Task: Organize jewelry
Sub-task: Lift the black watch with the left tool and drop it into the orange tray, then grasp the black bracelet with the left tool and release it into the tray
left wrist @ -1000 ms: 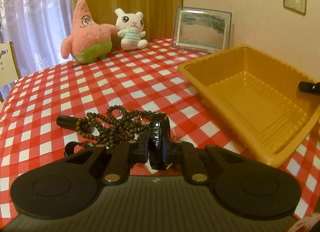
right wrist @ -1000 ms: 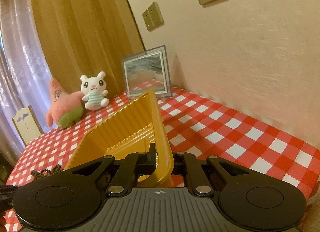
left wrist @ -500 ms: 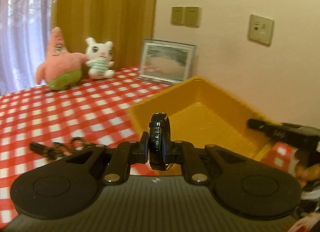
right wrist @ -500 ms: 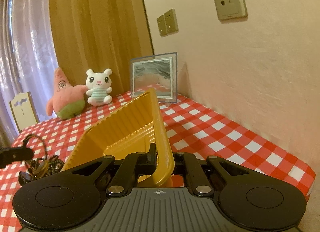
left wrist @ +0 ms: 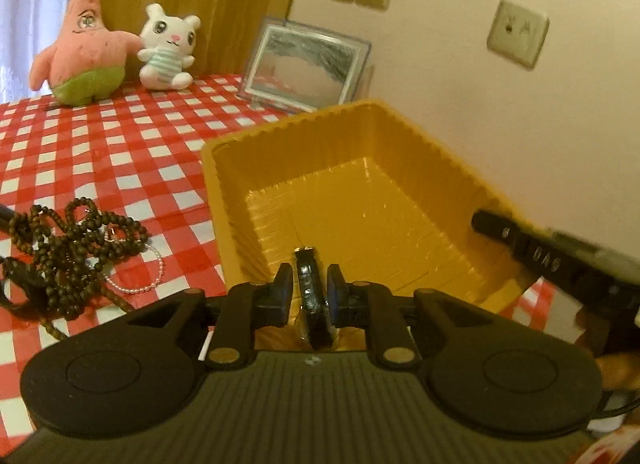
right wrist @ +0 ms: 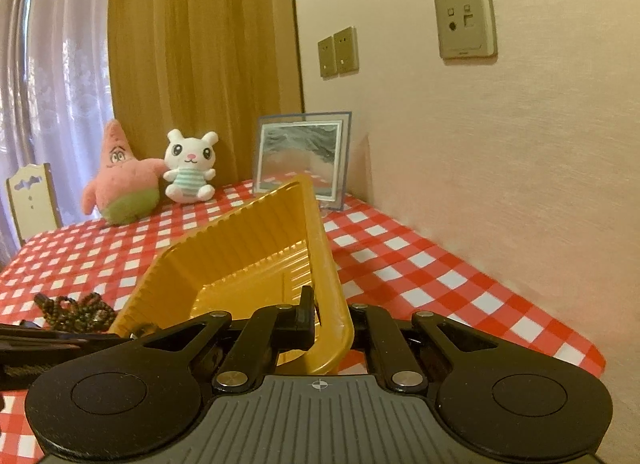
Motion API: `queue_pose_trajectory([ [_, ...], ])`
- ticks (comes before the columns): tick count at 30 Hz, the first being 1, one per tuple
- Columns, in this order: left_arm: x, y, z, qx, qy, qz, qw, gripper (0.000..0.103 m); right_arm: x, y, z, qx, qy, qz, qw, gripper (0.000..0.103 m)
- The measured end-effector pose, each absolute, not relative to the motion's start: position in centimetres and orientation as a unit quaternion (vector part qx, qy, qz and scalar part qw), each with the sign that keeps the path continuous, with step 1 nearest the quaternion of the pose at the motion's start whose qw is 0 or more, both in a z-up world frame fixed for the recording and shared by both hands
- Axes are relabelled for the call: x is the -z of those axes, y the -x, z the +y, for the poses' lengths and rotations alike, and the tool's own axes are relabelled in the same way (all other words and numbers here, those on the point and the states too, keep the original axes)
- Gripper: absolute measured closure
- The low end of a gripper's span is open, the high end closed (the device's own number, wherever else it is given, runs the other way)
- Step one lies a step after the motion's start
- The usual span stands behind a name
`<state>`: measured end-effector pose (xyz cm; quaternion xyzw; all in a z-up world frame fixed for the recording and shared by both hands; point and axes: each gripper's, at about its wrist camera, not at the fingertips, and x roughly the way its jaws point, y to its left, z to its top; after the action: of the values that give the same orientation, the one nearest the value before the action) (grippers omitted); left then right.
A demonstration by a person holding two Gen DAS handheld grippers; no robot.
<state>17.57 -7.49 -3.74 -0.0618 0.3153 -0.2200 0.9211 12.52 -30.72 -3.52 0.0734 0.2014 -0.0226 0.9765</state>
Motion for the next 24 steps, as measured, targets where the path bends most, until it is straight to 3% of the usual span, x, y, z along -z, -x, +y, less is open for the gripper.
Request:
queue_pose_trajectory([
  [2,3.3,-17.1,-6.7,0.218,0.069,0.309,0.923,0.077,3.5,-12.5,-30.8,0.027,-0.073,0.203,0.976,0.097],
  [13,3.7,-15.4,2.2,0.078,0.071,0.317,0.943,0.073,3.6,-12.3,-31.5,0.053,-0.079,0.201,0.975,0.097],
  [17,4.4,-16.0,5.4,0.023,0.081,0.322,0.943,0.067,3.7,-12.3,-31.8,0.069,-0.083,0.198,0.974,0.097],
  [24,5.0,-17.5,7.0,-0.004,0.080,0.315,0.946,0.065,3.9,-12.8,-32.5,0.105,-0.097,0.192,0.971,0.097],
])
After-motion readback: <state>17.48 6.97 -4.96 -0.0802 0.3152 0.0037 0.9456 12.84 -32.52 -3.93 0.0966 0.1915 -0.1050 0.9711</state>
